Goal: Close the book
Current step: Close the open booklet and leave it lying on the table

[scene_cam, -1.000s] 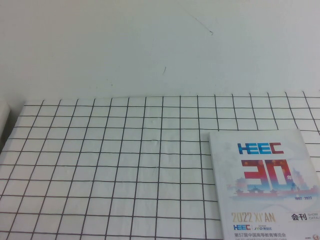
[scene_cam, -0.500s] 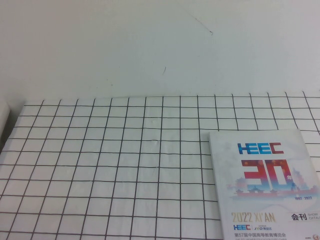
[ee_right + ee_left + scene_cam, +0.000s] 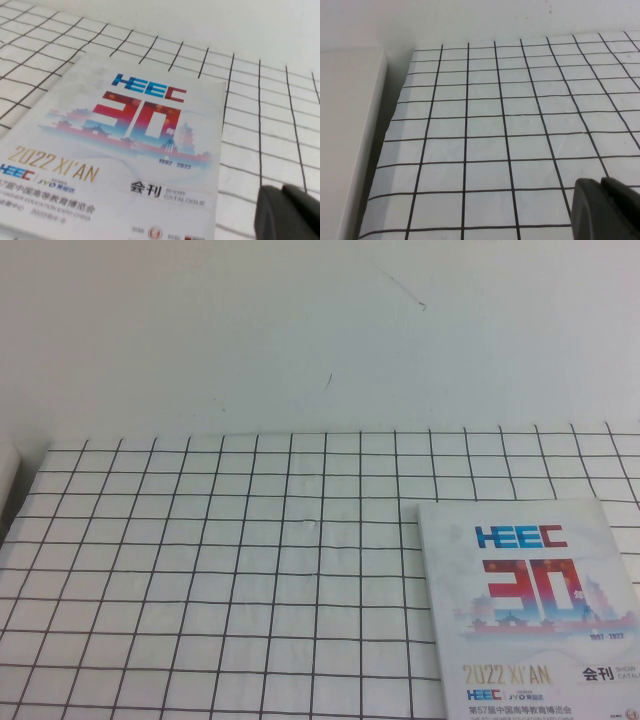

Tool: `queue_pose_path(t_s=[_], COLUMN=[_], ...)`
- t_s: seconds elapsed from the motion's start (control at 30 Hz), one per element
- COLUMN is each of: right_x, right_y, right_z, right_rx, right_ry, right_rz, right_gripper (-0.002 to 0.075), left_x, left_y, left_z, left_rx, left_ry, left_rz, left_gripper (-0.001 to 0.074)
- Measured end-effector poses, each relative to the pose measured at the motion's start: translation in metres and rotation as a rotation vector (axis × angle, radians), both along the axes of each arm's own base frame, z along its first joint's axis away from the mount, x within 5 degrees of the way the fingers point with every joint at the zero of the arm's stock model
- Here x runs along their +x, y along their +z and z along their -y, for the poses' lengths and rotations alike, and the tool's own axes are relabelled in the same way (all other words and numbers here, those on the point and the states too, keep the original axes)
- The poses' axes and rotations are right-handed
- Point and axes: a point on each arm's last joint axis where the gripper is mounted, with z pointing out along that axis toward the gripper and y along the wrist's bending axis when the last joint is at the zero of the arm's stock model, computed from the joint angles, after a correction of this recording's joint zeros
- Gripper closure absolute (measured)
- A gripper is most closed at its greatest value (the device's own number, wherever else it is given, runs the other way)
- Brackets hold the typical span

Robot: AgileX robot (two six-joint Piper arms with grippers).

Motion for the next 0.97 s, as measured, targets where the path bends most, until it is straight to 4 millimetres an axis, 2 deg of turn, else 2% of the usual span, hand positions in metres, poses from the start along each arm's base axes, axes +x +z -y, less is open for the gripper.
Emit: queue_pose_path(t_s=[0.37, 0.97], right_x=[-0.0002, -0.0003], right_y=[-0.0032, -0.0036], right_z=[0.0022, 0.0039], right_rx=[0.1, 0.089], right_ry=[-0.077, -0.097], right_rz=[-0.03, -0.037], right_gripper=[0.0729, 0.0729], left_x=[-0.0002, -0.0003], left_y=[0.0003, 0.0002], left_z=[0.0, 0.0], left_rx=[0.0, 0.0], left_ry=[0.0, 0.0], left_rz=[-0.002, -0.003], left_gripper=[0.0738, 0.0738])
